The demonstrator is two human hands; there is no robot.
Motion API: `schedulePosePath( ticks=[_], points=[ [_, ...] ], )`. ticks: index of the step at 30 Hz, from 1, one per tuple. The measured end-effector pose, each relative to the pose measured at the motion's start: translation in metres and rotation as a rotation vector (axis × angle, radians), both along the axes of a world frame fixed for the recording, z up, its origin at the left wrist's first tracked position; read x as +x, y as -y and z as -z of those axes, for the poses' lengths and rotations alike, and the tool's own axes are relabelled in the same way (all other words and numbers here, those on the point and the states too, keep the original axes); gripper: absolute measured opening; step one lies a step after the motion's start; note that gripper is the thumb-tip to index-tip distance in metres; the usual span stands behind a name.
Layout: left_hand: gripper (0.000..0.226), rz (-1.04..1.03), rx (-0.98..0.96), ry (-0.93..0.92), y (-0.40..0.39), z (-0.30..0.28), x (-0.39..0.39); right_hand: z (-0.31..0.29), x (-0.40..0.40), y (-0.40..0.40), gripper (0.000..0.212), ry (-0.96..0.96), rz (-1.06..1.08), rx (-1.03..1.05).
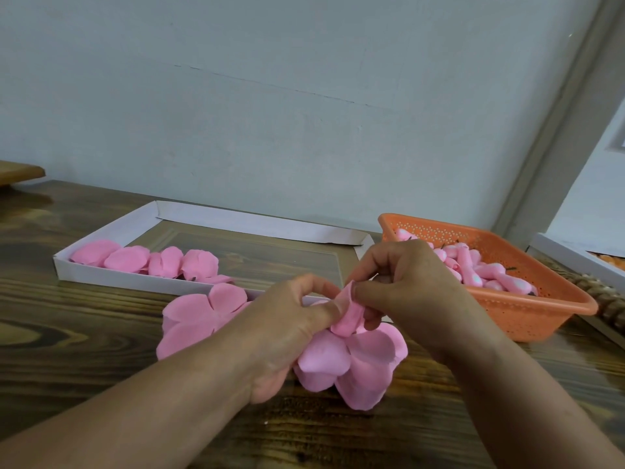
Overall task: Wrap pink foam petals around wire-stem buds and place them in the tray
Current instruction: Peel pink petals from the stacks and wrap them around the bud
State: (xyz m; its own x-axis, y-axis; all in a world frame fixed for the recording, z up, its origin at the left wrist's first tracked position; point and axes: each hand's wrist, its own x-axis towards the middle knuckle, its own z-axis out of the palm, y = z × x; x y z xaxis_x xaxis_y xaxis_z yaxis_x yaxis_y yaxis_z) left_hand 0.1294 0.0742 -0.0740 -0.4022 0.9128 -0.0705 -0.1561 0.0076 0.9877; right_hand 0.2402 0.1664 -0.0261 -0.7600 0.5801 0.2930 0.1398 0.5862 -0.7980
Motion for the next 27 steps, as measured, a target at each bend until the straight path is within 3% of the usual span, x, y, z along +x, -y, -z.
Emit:
schedulePosePath(
  ticks=[5,9,14,20,27],
  points=[
    [0.016,0.01,0.015,0.056,-0.001,-0.001,-0.001,0.001,0.002,-0.003,0.023,0.024,-0.056,-0.007],
    [0.015,0.036,0.026,0.149,-0.001,-0.005,-0.005,-0.008,0.012,-0.009,0.031,0.073,-0.207,-0.159],
    [0.01,0.12,-0.012,0.199,0.003,-0.008,-0.004,-0.01,0.012,-0.011,0.03,0.081,-0.137,0.068],
    [0.006,0.15,-0.05,0.24,0.004,-0.01,-0.003,-0.009,0.013,-0.013,0.024,0.122,-0.132,0.199],
    [0.009,0.205,-0.084,0.277,0.004,-0.01,-0.005,-0.006,0.015,-0.019,0.019,0.165,-0.207,0.155]
  ],
)
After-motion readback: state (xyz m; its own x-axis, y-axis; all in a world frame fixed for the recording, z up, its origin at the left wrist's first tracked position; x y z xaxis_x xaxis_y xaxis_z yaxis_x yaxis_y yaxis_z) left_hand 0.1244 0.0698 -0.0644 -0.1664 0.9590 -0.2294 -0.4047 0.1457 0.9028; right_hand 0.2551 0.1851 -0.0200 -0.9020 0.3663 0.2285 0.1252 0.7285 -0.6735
